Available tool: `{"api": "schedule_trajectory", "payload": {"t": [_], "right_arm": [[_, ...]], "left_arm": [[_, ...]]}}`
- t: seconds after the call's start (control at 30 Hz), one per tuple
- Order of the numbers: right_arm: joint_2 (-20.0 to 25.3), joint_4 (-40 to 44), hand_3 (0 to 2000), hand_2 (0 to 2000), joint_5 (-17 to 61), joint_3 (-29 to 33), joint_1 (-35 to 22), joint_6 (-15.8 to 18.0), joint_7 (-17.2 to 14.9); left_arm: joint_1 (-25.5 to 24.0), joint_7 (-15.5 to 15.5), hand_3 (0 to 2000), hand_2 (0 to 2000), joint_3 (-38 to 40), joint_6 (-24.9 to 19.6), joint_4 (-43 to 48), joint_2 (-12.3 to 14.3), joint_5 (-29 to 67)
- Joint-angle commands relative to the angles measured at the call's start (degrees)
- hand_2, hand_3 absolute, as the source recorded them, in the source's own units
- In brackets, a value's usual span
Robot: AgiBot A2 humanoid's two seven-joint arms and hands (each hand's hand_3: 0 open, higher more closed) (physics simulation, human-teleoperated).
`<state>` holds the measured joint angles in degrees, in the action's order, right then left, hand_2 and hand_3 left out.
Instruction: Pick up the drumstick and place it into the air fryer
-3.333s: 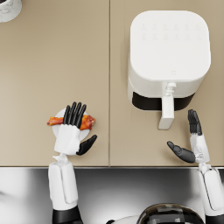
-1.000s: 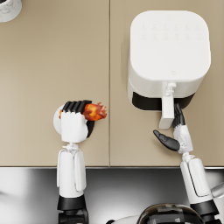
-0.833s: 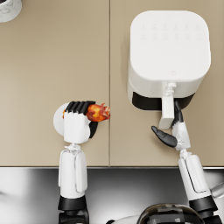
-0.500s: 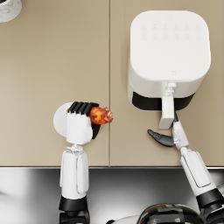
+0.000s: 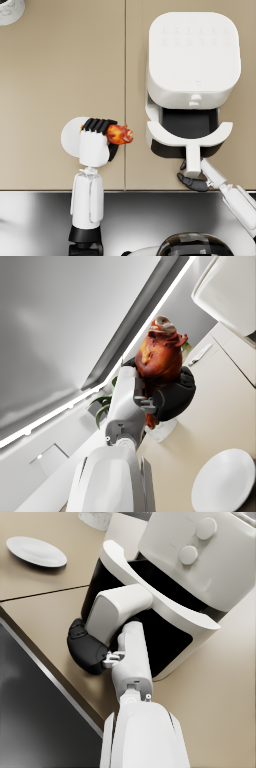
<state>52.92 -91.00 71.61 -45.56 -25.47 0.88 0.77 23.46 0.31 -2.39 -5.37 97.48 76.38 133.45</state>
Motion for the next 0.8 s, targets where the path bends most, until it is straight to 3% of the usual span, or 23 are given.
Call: {"api": "schedule_trajectory", "payload": {"t": [0.03, 0.07, 0.1, 0.13, 0.17, 0.2, 0.23, 0.27, 0.3, 0.33, 0.37, 0.4, 0.43, 0.47, 0.5, 0.53, 0.7, 0.8], "right_arm": [[5.83, -12.08, 2000, 2000, 0.03, -2.91, 0.87, 0.85, -0.23], [4.71, -13.64, 2000, 2000, 0.0, -4.35, 0.93, 1.8, -0.04], [12.4, -14.79, 2000, 2000, -0.01, 7.42, 10.65, 1.41, 0.1], [4.37, -15.93, 2000, 2000, 0.02, -4.0, 3.2, 1.45, -0.1], [3.56, -17.41, 2000, 2000, 0.0, -4.55, 3.65, 1.07, 0.03], [9.83, -18.43, 2000, 2000, 0.0, 5.16, 11.94, 0.47, 0.07], [2.92, -19.51, 2000, 2000, 0.01, -4.48, 5.15, 0.56, -0.19], [8.17, -21.02, 2000, 2000, -0.01, 3.58, 12.61, 0.07, -0.08], [2.28, -22.42, 2000, 2000, 0.0, -4.49, 6.93, 0.0, -0.26], [6.12, -23.66, 2000, 2000, -0.02, 1.82, 13.4, -0.58, -0.2], [1.54, -24.82, 2000, 2000, -0.01, -4.56, 8.79, -0.82, -0.32], [4.65, -25.77, 2000, 2000, -0.03, 0.56, 13.88, -1.26, -0.31], [1.36, -26.49, 2000, 2000, -0.03, -4.56, 10.23, -1.47, -0.46], [3.64, -27.7, 2000, 2000, -0.05, -1.06, 14.11, -1.97, -0.38], [1.76, -28.46, 2000, 2000, -0.05, -4.57, 11.71, -2.27, -0.53], [-8.42, -15.07, 2000, 2000, -0.06, 0.19, 11.93, -2.51, -0.58], [-10.04, -16.31, 2000, 2000, -0.1, -1.85, 12.09, -2.55, -0.56], [-10.05, -16.41, 2000, 2000, -0.11, -2.13, 11.97, -0.03, -0.67]], "left_arm": [[1.21, -0.01, 2000, 2000, -1.5, 0.16, 1.5, 0.33, 0.0], [1.5, -0.03, 2000, 2000, -1.96, 0.27, 2.04, 0.47, 0.0], [1.86, -0.04, 2000, 2000, -2.48, 0.35, 2.22, 0.64, 0.0], [2.32, -0.07, 2000, 2000, -2.89, 0.34, 2.78, 0.85, 0.0], [2.72, -0.08, 2000, 2000, -3.75, 0.34, 3.3, 1.08, 0.0], [3.21, -0.09, 2000, 2000, -4.88, 0.49, 3.47, 1.38, 0.0], [3.55, -0.09, 2000, 2000, -5.99, 0.6, 3.88, 1.65, 0.0], [4.13, -0.09, 2000, 2000, -7.29, 0.68, 3.96, 2.05, 0.0], [5.04, -0.09, 2000, 2000, -8.49, 0.71, 3.76, 2.64, 0.0], [5.91, -0.1, 2000, 2000, -9.46, 0.71, 3.53, 3.23, -0.01], [6.76, -0.1, 2000, 2000, -10.24, 0.73, 2.95, 3.81, 0.0], [7.5, -0.12, 2000, 2000, -11.22, 0.73, 2.6, 4.38, -0.01], [7.92, -0.12, 2000, 2000, -11.64, 0.76, 2.59, 4.73, -0.01], [8.62, -0.12, 2000, 2000, -12.4, 0.76, 2.22, 5.27, -0.01], [9.37, -0.13, 2000, 2000, -13.35, 0.73, 1.78, 5.87, -0.01], [10.04, -0.14, 2000, 2000, -14.51, 0.7, 1.55, 6.46, -0.01], [13.12, -0.16, 2000, 2000, -20.46, 0.69, -2.6, 9.34, 0.0], [14.05, -0.12, 2000, 2000, -24.67, 0.51, -5.0, 10.57, 0.0]]}}
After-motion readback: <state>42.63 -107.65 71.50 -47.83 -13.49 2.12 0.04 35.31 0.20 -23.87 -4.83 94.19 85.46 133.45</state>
